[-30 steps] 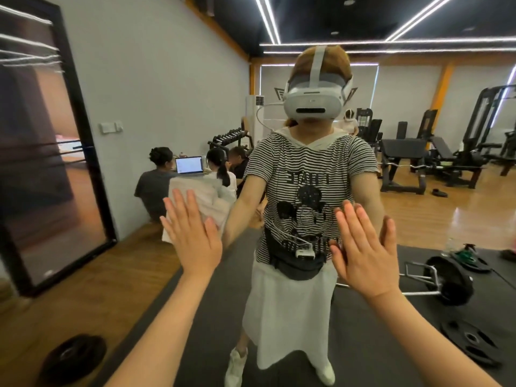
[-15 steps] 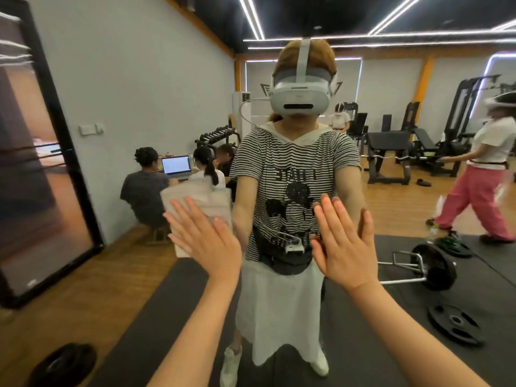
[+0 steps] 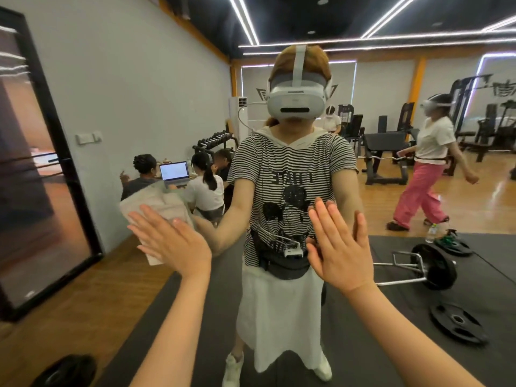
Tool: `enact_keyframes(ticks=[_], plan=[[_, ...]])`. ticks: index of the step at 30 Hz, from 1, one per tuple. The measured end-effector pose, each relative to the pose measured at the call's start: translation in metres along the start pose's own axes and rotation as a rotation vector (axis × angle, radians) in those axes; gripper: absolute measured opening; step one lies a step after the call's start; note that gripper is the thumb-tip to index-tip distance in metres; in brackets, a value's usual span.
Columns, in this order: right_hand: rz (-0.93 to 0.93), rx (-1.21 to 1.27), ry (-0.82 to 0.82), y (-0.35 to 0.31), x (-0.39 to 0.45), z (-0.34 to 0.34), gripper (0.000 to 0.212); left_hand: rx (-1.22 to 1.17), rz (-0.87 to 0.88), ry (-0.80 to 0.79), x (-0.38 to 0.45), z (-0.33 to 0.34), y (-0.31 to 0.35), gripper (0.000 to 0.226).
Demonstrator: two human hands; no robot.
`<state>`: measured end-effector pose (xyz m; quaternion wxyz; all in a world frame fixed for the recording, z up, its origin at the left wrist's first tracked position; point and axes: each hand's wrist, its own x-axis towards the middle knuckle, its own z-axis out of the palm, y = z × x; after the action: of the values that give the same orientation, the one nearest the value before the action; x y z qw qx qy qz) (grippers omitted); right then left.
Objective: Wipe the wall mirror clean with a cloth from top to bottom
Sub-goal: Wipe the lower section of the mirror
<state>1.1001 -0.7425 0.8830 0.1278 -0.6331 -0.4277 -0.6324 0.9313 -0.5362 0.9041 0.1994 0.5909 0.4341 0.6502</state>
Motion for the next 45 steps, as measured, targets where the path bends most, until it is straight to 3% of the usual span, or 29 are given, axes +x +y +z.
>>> enact_keyframes(ticks=[3,7,12,14,18,24,26,30,33,39,45], plan=[[0.0,0.001,0.003,-0.001,-0.001,0.0,0.062,-0.013,0.052,-0.042,-0.036,0.012,0.027,0.065],[-0.005,0.001,0.0,0.0,0.001,-0.001,0.061,0.051,0.453,-0.104,-0.087,0.026,0.034,0.06],[-0.002,0.001,-0.009,0.002,0.0,-0.002,0.062,0.202,0.832,-0.172,-0.058,0.013,-0.004,0.058],[0.001,0.001,-0.017,0.002,0.001,-0.002,0.062,0.203,0.735,-0.158,-0.037,0.007,-0.015,0.058],[0.008,0.006,-0.023,0.001,0.0,-0.001,0.06,0.101,0.314,-0.075,-0.011,0.0,-0.021,0.061],[0.022,0.005,-0.013,-0.002,-0.001,0.0,0.061,-0.067,0.006,-0.012,-0.035,0.017,0.029,0.062],[0.019,0.008,-0.013,-0.002,-0.001,0.001,0.061,-0.068,0.064,-0.036,-0.053,0.022,0.037,0.061],[0.006,0.004,-0.021,-0.001,-0.002,0.0,0.064,0.002,0.384,-0.116,-0.091,0.028,0.031,0.062],[0.012,0.001,-0.023,-0.001,-0.001,-0.002,0.065,0.08,0.504,-0.138,-0.092,0.027,0.02,0.059],[0.026,0.003,-0.097,0.001,0.004,-0.01,0.064,0.126,0.469,-0.231,-0.09,0.015,0.025,0.062],[0.009,0.257,-0.323,0.009,-0.002,-0.053,0.062,0.291,0.438,-0.38,-0.087,-0.009,0.038,0.064]])
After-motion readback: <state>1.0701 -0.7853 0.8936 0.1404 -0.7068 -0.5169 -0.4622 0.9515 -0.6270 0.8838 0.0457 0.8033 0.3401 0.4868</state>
